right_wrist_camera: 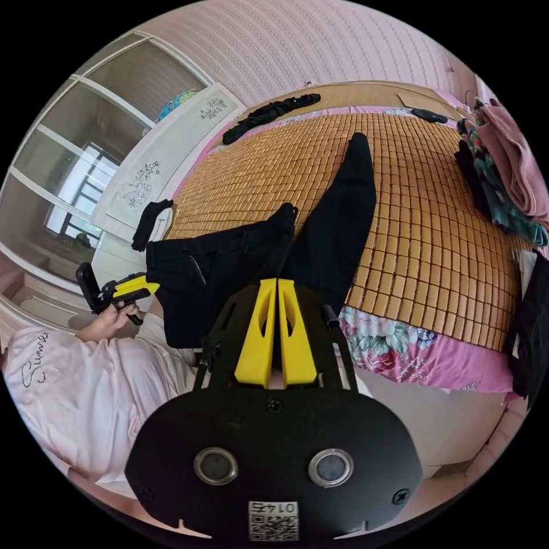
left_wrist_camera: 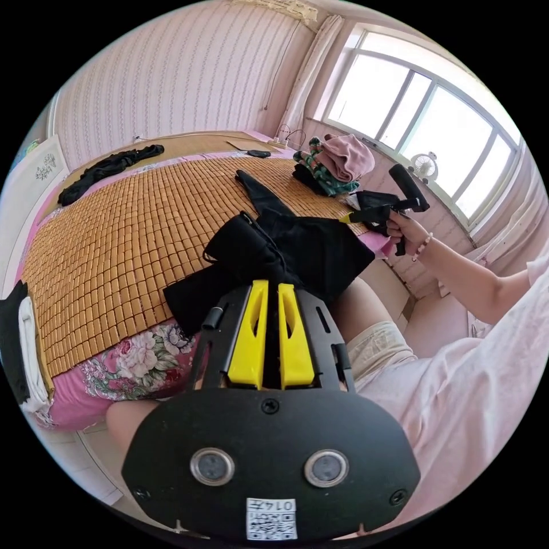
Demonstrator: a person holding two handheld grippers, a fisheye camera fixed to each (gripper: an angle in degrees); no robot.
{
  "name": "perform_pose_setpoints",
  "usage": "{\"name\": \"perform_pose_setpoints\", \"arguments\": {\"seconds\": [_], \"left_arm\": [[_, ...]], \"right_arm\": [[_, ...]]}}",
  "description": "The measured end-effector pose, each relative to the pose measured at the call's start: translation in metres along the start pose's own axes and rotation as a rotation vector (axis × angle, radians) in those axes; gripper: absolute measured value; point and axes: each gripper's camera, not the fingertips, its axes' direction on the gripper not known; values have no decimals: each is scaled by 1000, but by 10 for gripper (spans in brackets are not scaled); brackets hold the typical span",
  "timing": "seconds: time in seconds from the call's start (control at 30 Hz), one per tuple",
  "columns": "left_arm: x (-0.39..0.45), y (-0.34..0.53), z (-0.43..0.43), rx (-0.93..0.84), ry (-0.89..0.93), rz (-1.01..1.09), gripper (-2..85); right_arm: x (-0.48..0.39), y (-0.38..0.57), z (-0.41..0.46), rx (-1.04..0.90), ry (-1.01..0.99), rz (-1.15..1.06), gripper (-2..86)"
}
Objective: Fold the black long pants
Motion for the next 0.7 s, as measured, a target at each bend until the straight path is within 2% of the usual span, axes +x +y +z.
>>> {"name": "perform_pose_setpoints", "arguments": {"seconds": [0.13,0.23,0.33,0.4,0.47,0.53,0.6,0.7], "left_arm": [[68,-37,-33,160,106,287,12],[105,-80,-74,352,219,441,8],[113,-123,-129,542,295,446,5],[108,-142,-169,664,310,418,4],[100,-155,-221,825,216,427,5],[89,-153,-253,906,86,435,5],[69,-142,-274,937,10,403,7],[26,-105,-283,910,-128,311,9]], "right_arm": [[6,1,-85,265,-1,1,-3],[-16,-15,-185,469,148,-79,-3],[-72,-42,-294,713,287,-199,-3],[-113,-60,-350,853,296,-276,-3],[-170,-83,-400,988,257,-372,-3],[-213,-102,-412,1027,265,-447,-3],[-246,-129,-402,976,289,-505,-3],[-270,-194,-336,762,307,-565,-3]]}}
